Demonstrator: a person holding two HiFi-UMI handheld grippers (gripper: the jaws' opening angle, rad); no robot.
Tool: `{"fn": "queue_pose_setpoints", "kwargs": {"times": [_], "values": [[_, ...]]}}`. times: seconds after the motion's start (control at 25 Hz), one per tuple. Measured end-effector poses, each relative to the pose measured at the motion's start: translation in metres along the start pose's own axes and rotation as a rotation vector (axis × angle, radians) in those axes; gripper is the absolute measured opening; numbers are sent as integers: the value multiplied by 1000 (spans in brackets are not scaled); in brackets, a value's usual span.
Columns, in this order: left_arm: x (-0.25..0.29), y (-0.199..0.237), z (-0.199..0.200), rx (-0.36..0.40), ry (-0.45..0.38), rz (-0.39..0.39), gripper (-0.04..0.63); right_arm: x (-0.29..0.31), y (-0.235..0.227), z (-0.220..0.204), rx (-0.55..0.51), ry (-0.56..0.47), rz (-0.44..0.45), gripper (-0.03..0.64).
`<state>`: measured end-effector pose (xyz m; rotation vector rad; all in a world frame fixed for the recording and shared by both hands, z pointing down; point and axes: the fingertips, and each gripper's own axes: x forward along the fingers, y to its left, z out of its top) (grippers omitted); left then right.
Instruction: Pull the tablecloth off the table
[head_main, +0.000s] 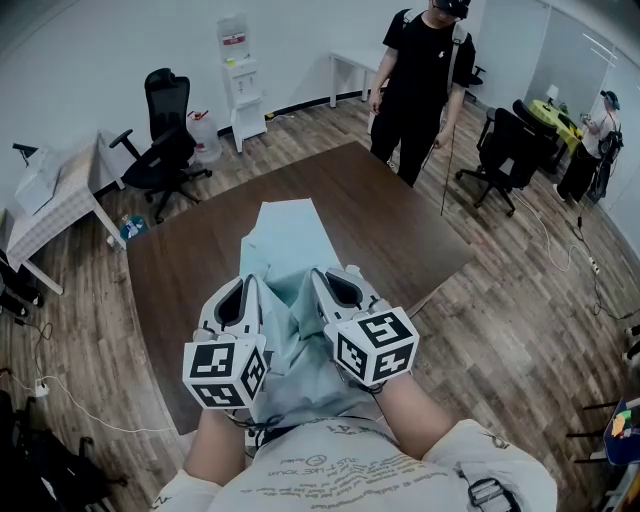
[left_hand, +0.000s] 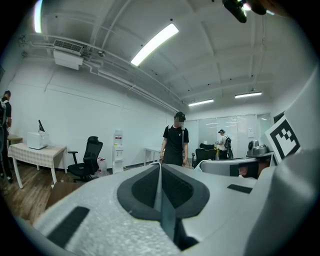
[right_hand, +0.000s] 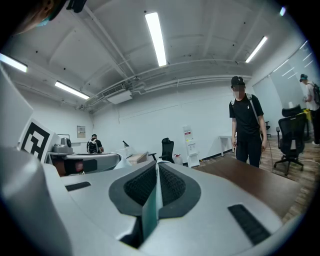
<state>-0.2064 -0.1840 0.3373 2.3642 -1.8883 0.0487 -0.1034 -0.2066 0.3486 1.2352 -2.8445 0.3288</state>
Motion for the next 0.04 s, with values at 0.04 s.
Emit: {"fn": "queue_pose_setpoints", "kwargs": {"times": [0.04], "values": [[0,1,-1,0,1,0,11,1,0,-1,0,0,0,14]]}}
